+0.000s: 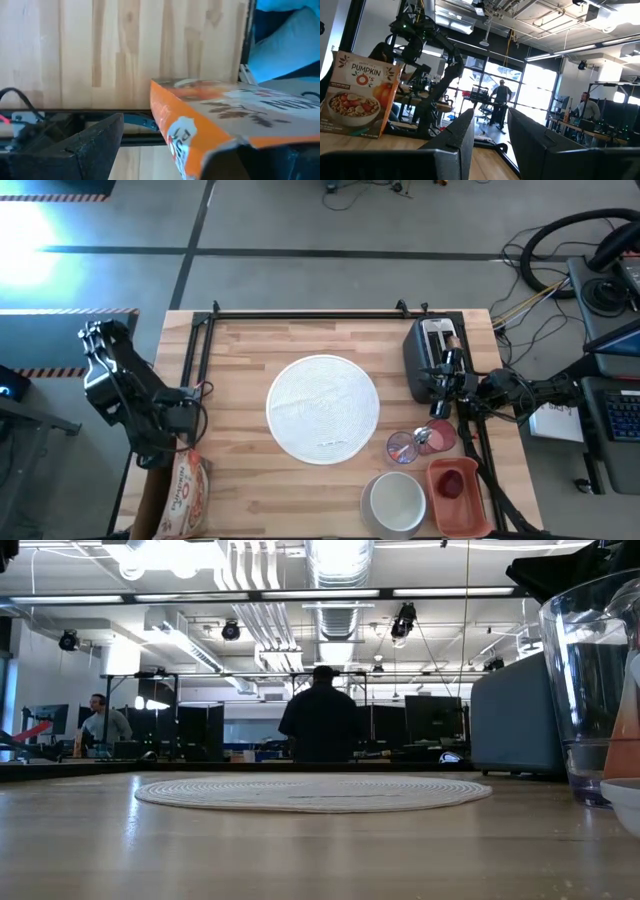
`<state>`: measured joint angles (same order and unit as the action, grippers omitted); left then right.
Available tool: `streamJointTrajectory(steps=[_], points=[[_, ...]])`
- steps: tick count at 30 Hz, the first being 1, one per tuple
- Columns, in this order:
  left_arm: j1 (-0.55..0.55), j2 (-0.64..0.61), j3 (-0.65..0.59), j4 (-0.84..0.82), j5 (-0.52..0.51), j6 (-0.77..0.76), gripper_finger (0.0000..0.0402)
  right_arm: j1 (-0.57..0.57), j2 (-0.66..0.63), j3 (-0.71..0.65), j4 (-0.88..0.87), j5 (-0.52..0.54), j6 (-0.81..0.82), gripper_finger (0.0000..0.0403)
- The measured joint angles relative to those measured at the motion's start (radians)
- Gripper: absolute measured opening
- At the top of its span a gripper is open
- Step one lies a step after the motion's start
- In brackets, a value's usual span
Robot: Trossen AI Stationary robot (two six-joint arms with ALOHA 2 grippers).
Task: Arrange a breakfast setting
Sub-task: Move the cereal to the top left of the table
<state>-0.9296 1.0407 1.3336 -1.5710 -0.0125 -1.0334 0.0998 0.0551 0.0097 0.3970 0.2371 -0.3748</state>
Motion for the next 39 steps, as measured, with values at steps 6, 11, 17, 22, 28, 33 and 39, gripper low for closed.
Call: streamJointTrajectory(steps=[6,11,17,22,28,33,39], points=[[0.0,0.003,-0.039,0.0,0.07,-0.12,0.0338,0.0,0.0,0.0,0.0,0.0,0.0,0.0107],[0.0,0.002,-0.045,0.0,0.078,-0.171,0.032,0.0,0.0,0.0,0.0,0.0,0.0,0.0107],[0.0,0.008,-0.046,0.0,0.042,-0.21,0.0289,0.0,0.0,0.0,0.0,0.0,0.0,0.0107],[0.0,0.01,-0.046,0.0,0.029,-0.179,0.0277,0.0,0.0,0.0,0.0,0.0,0.0,0.0107],[0.0,0.011,-0.046,0.013,0.027,-0.184,0.0276,0.0,0.0,0.0,0.0,0.0,0.0,0.0107],[0.0,0.011,-0.041,0.022,0.024,-0.172,0.0276,0.0,0.0,0.0,0.0,0.0,0.0,0.0107],[0.0,0.011,-0.041,0.022,0.015,-0.112,0.0273,0.0,0.0,0.0,0.0,0.0,0.0,0.0107]])
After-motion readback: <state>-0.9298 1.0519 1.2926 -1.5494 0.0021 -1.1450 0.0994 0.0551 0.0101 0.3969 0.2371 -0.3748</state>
